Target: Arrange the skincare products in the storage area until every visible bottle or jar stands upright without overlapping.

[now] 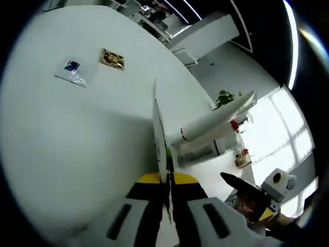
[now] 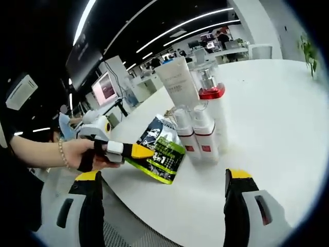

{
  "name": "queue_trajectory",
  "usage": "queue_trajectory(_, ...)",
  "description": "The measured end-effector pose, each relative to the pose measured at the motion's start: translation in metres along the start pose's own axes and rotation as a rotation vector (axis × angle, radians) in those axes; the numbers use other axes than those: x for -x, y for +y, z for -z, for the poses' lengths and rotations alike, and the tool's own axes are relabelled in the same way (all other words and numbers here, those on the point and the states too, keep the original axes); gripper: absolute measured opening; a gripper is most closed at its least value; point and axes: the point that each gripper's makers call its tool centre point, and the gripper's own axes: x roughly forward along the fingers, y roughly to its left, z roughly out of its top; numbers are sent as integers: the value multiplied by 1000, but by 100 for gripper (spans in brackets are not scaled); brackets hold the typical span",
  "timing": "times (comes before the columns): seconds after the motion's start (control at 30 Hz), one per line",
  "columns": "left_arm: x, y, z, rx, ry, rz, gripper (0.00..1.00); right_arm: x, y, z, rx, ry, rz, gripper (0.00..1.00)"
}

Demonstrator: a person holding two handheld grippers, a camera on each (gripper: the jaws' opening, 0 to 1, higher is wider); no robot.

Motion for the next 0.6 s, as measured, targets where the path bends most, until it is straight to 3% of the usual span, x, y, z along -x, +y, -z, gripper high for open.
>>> queue_trajectory(0.23,-1,20,-5,-131,-1,-100,7,0,1,1,-3,6,-2,98)
queue_trajectory(0.6,-2,31,-5,-284,41,-166,21,-1,3,3,16,25,-6,98)
